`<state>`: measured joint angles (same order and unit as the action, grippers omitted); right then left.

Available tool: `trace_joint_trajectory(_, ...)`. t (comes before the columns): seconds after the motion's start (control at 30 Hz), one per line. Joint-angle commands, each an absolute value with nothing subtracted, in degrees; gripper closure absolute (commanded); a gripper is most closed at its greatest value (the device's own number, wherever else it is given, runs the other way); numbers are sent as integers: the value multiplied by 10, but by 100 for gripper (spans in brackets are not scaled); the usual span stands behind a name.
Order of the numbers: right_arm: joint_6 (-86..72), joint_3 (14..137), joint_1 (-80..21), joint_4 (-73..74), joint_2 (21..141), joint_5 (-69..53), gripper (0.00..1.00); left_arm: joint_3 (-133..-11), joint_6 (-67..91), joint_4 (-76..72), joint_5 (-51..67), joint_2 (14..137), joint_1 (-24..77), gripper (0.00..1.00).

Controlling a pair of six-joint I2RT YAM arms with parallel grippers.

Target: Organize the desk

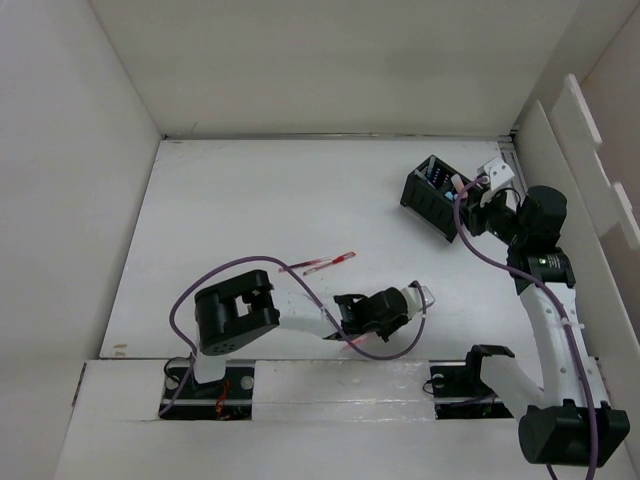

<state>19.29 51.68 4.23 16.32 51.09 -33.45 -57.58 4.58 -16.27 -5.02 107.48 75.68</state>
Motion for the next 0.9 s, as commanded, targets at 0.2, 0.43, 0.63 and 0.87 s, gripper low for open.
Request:
trace_joint_trajectory(0.2, 177, 562, 47, 154, 511, -349, 84, -557, 55, -102, -71, 1037, 758, 100)
trace_joint_trajectory(0.43, 174, 606, 47, 160, 512, -335, 83, -603, 31, -60, -90, 982, 758, 100)
trace_joint_trajectory(0.63, 169, 620, 47, 167, 506, -312, 83, -648, 26, -44, -100, 928, 730, 100)
trace_joint_trajectory(0.87, 176, 638, 47, 242, 487, -226, 85, -751, 15, -64, -87, 889, 654, 100)
